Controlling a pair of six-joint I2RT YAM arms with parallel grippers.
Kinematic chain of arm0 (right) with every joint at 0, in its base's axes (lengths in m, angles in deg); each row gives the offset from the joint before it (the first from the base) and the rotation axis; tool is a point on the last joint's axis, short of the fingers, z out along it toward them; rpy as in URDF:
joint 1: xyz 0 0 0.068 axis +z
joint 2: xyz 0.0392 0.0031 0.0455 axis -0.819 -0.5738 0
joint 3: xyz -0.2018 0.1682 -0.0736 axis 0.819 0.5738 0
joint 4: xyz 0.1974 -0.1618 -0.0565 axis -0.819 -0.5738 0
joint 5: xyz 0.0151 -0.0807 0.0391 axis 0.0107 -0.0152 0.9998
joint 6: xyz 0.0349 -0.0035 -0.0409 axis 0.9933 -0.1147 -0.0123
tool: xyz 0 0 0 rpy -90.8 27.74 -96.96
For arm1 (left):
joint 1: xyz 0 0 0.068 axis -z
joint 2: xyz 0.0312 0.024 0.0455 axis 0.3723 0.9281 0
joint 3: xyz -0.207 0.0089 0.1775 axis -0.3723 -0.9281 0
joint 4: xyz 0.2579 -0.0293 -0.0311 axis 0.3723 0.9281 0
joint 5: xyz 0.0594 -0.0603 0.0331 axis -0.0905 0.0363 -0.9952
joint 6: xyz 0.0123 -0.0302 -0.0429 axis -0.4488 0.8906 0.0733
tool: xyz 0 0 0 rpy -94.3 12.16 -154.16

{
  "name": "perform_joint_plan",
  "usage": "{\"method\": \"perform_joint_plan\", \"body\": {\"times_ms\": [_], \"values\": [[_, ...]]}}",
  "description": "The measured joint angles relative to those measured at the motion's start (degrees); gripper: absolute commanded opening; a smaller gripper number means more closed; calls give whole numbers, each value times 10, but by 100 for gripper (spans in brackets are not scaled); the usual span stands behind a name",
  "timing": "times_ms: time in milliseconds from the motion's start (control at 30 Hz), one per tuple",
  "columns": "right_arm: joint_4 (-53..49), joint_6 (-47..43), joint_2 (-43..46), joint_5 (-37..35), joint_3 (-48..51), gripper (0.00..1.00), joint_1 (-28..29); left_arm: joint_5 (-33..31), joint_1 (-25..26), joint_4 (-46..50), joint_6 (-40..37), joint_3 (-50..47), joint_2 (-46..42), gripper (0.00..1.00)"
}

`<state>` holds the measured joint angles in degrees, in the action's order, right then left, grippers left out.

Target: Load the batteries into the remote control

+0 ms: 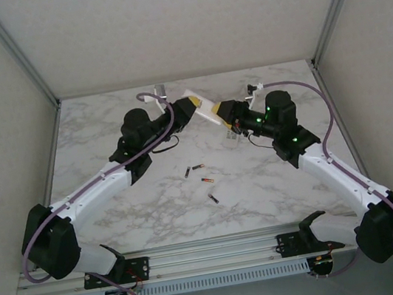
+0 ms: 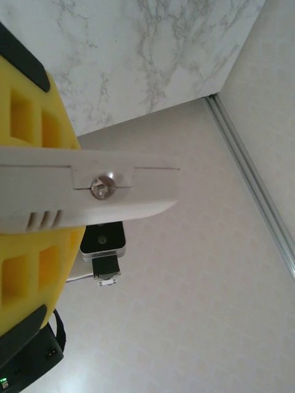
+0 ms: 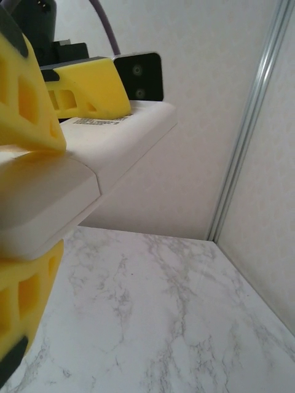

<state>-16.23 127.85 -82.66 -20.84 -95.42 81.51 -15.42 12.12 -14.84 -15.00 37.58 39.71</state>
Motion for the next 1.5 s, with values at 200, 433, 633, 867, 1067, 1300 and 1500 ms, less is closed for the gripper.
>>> {"method": "perform_joint_plan", "body": {"times_ms": [200,433,633,867,1067,1300,1500], "values": [[1,2,7,-9,13,44,5,12,-10,-47,43,-33,-1,2],[3,-3,9,-9,26,36,9,23,-28,-75,68,-48,4,2],[3,-9,9,-5,26,21,9,25,-31,-82,71,-53,6,2],[-6,-9,17,-8,26,12,9,35,-38,-85,72,-56,5,2],[-20,-10,39,-7,32,30,13,54,-38,-88,78,-63,-7,3],[-45,-25,40,-9,31,66,8,38,-52,-101,83,-66,-7,3],[-52,-26,21,-7,11,72,10,30,-44,-112,84,-66,-7,3]]}}
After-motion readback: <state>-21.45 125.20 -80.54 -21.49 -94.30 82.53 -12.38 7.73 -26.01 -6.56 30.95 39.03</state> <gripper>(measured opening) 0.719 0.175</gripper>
